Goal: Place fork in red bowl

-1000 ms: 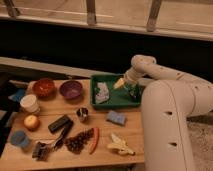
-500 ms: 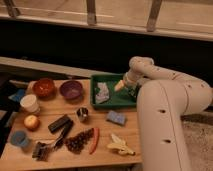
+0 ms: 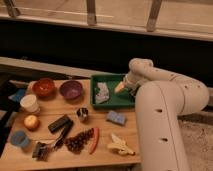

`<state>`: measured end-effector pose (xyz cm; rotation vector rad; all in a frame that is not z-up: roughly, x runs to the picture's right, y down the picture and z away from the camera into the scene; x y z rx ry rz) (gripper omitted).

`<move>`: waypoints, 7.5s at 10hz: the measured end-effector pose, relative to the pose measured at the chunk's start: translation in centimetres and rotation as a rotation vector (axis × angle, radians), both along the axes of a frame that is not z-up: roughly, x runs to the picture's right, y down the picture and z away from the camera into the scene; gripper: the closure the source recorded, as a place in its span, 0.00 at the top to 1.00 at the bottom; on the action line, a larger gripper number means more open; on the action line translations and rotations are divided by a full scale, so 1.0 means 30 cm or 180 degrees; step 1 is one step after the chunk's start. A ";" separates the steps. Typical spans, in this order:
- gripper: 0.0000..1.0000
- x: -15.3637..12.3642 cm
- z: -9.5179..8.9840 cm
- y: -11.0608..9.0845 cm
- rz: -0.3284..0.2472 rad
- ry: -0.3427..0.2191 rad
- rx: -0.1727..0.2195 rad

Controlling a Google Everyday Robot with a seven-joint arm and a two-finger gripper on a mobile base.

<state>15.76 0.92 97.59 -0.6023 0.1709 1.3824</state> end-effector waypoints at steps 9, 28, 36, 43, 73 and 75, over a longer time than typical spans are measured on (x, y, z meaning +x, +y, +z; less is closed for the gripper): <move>0.35 -0.020 0.033 0.067 -0.0162 -0.0071 -0.0048; 0.00 -0.182 -0.331 -0.288 0.0611 -0.1258 0.0973; 0.00 -0.330 -0.391 -0.288 0.0256 -0.1511 0.1115; 0.00 -0.851 -0.629 -0.215 -0.0478 -0.2705 0.1262; 0.00 -1.730 -0.533 -0.254 -0.1266 -0.3275 0.1755; 0.00 -1.768 -0.514 -0.259 -0.1262 -0.3280 0.1767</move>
